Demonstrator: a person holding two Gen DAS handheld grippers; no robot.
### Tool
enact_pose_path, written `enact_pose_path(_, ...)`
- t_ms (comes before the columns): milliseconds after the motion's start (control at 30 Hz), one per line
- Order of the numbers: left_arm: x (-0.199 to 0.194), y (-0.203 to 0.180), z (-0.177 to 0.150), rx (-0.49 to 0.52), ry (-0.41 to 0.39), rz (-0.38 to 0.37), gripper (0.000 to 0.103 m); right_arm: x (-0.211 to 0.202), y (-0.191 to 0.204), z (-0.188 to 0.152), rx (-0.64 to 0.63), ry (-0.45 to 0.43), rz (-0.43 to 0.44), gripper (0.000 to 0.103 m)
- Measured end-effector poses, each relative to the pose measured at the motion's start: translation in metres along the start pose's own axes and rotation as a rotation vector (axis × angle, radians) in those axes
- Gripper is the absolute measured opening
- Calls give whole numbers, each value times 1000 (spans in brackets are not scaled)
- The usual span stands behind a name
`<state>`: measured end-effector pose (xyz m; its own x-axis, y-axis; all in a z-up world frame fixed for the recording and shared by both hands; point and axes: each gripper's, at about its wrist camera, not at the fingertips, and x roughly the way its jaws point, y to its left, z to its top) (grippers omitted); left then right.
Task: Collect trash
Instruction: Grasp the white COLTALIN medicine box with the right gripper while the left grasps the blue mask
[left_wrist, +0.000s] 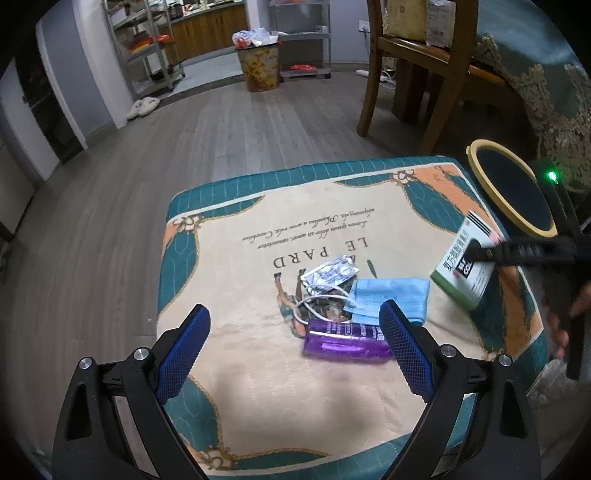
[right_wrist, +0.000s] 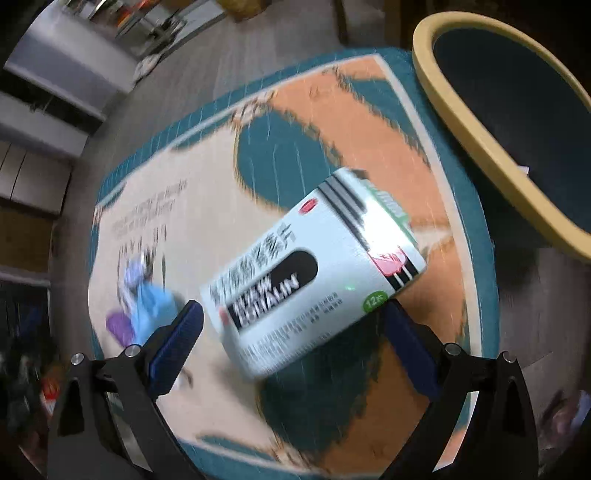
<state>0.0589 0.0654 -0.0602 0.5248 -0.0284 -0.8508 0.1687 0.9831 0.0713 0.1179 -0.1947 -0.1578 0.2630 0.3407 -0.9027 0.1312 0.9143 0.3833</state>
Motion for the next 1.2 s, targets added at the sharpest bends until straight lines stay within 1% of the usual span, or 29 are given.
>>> enact_pose_path(100,3,5,0,-7,8,-4,92,8,10,14,-4,-20,-14,97)
enact_pose_path(200,9,7,-1,-6,19,-3,92,20,26,20,-81,-36,-106,98)
enact_pose_path(233,12,8,-2,-4,24,2,92,24,35,19,-134,-52,-160,97)
enact_pose_path(267,14,9,-3,-4,29,10,92,26,40,18,-170,-59,-196,96)
enact_pose_path(300,17,10,-4,-8,37,16,92,27,44,16,-201,-69,-222,90)
enact_pose_path(333,22,12,-6,-26,50,16,92,28,49,14,-241,-83,-241,88)
enact_pose_path(367,26,13,-7,-43,61,11,92,27,52,12,-258,-90,-244,87)
enact_pose_path(433,35,13,-11,-74,94,8,92,22,53,10,-268,-100,-250,80)
enact_pose_path(500,38,10,-11,-73,109,4,92,15,52,9,-268,-94,-227,78)
enact_pose_path(633,40,-1,-5,-53,104,-15,92,-10,51,9,-292,-103,-207,78)
enact_pose_path(700,39,-11,-2,-48,98,-47,92,-27,48,12,-276,-108,-179,78)
enact_pose_path(800,38,-35,0,18,90,-97,92,-63,45,15,-306,-136,-159,78)
enact_pose_path(867,41,-49,0,63,95,-125,89,-89,42,13,-339,-162,-141,78)
enact_pose_path(933,46,-63,0,105,111,-142,77,-111,44,6,-358,-192,-118,78)
enact_pose_path(967,50,-71,0,129,124,-149,74,-118,44,5,-361,-205,-107,78)
enact_pose_path(1033,56,-81,0,151,138,-151,65,-125,38,0,-339,-218,-60,78)
enact_pose_path(1067,60,-85,0,167,147,-148,63,-126,36,0,-326,-219,-33,78)
enact_pose_path(1100,65,-89,0,186,155,-136,62,-125,38,0,-324,-224,-20,78)
enact_pose_path(1167,73,-96,-2,222,173,-110,54,-128,38,2,-355,-243,-28,78)
enact_pose_path(1200,76,-98,-2,229,182,-111,42,-129,38,3,-369,-250,-38,78)
